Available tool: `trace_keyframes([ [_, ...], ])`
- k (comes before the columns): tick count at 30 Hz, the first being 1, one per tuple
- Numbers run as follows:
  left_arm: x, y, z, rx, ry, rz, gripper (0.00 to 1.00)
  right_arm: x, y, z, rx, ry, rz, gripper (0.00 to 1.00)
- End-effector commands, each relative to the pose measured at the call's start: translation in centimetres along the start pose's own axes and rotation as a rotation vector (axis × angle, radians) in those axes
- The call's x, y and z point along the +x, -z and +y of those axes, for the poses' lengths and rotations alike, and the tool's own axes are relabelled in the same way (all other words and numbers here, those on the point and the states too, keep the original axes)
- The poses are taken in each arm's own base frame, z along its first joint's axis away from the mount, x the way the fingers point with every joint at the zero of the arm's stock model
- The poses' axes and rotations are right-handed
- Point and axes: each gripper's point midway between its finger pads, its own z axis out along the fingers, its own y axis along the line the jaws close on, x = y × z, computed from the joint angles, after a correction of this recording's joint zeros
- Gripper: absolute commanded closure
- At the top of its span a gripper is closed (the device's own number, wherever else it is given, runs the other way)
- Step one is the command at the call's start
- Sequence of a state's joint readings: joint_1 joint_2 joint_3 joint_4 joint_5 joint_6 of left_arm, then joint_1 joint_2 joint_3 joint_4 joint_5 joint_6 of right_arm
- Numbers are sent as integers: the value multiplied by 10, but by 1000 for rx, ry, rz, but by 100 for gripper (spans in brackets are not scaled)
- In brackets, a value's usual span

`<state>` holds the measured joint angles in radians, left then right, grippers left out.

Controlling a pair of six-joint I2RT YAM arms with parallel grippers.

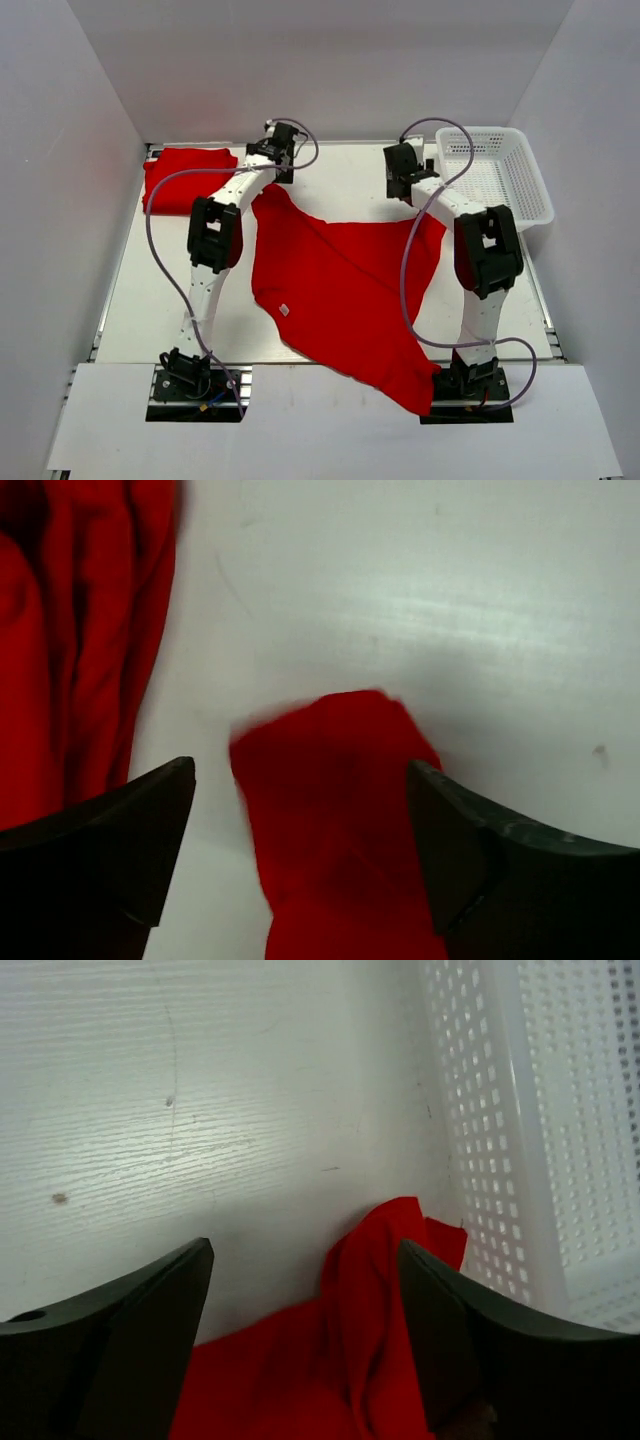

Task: Fold and stack the t-shirts
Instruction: Flatten out the tshirt

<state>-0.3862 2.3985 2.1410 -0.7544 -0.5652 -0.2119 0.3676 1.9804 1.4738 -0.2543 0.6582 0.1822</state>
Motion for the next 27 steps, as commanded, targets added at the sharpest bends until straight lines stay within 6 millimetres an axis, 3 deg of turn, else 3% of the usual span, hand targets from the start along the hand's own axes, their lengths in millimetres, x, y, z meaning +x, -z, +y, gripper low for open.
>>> trace_keyframes([
  [1,-70,47,14,94,98,-117,0,-63,39,2,-120,-87,-111,17],
  [2,-73,46,16,107,95,-128,0,-65,43,2,-135,-83,-117,10],
  [3,-57,40,10,136,69,-96,0,-72,54,1,-167,-84,-136,10],
  [5,-72,63,16,177,106,-166,0,-68,61,4,-201,-63,-131,10],
  [6,-59,62,17,173,93,-143,0,-75,73,2,-235,-72,-148,10],
  [8,-67,85,31,178,109,-173,0,-65,78,1,-249,-54,-121,10],
  [12,-44,110,47,180,103,-122,0,-50,107,-9,-299,-54,-85,10],
  [14,-34,119,53,180,150,-104,0,-25,109,-12,-298,-52,-30,10],
  [15,-18,119,55,173,146,-67,0,-20,119,-19,-301,-69,-34,10],
  [16,-21,133,64,168,174,-90,0,-6,119,-19,-311,-64,-6,10],
  [17,-5,132,68,152,172,-58,0,-2,127,-25,-309,-64,-5,10],
  [19,1,150,80,156,192,-72,0,11,134,-31,-308,-80,14,10],
  [20,22,147,78,163,186,-30,0,28,137,-35,-305,-73,44,10],
  [22,29,151,79,179,210,-44,0,39,148,-32,-356,-79,66,10],
  [23,40,153,78,196,206,-32,0,62,148,-32,-371,-62,105,10],
  [25,43,150,75,204,204,-27,0,73,161,-21,-473,-31,120,10],
  [27,47,145,72,200,196,-12,0,104,165,-24,-476,-5,190,10],
])
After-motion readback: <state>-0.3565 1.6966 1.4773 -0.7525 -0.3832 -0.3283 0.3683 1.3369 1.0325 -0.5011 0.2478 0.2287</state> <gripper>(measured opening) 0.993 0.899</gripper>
